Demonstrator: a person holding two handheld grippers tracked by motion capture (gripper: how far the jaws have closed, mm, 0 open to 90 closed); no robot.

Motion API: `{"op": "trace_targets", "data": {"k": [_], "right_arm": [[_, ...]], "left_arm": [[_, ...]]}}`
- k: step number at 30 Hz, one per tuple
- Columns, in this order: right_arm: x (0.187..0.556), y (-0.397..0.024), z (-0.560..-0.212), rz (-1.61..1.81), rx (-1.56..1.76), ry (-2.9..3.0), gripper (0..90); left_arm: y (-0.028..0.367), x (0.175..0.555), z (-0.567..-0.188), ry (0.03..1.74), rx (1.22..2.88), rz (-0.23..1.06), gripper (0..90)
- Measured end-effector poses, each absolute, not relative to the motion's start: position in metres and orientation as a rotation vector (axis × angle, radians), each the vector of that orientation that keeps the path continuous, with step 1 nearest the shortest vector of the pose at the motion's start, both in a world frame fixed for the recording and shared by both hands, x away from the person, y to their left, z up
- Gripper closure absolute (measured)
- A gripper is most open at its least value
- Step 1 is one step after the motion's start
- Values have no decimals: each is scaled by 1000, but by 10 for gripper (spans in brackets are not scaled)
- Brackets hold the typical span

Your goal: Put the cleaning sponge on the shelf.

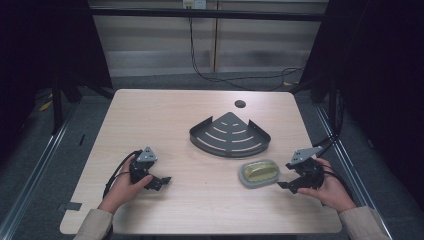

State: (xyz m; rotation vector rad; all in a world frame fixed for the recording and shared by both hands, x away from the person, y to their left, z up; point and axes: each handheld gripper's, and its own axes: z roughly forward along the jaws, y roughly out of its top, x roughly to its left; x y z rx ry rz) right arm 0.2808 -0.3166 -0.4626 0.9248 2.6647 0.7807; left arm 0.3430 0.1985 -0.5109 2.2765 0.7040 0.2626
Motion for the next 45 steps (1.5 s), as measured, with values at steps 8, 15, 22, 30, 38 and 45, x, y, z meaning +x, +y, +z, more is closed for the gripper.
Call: {"op": "trace_targets", "data": {"k": [8,15,22,30,38,45], "right_arm": [[296,-303,-449,686,828,2733,242],[305,-287,-443,601,725,2827,271],[313,-279,-437,560,688,2855,281],[322,-271,-428,539,659,2883,306],[328,-262,-429,495,627,2926,331],[333,-255,-429,479,596,2953,361]], "left_arm": [[198,343,-511,705,2277,263,0],[198,343,-511,705,2278,263,0],[198,343,-511,704,2277,263,0],[198,343,-511,705,2276,265,0],[198,343,-511,704,2277,263,0],[198,343,-511,704,2277,262,0]]}}
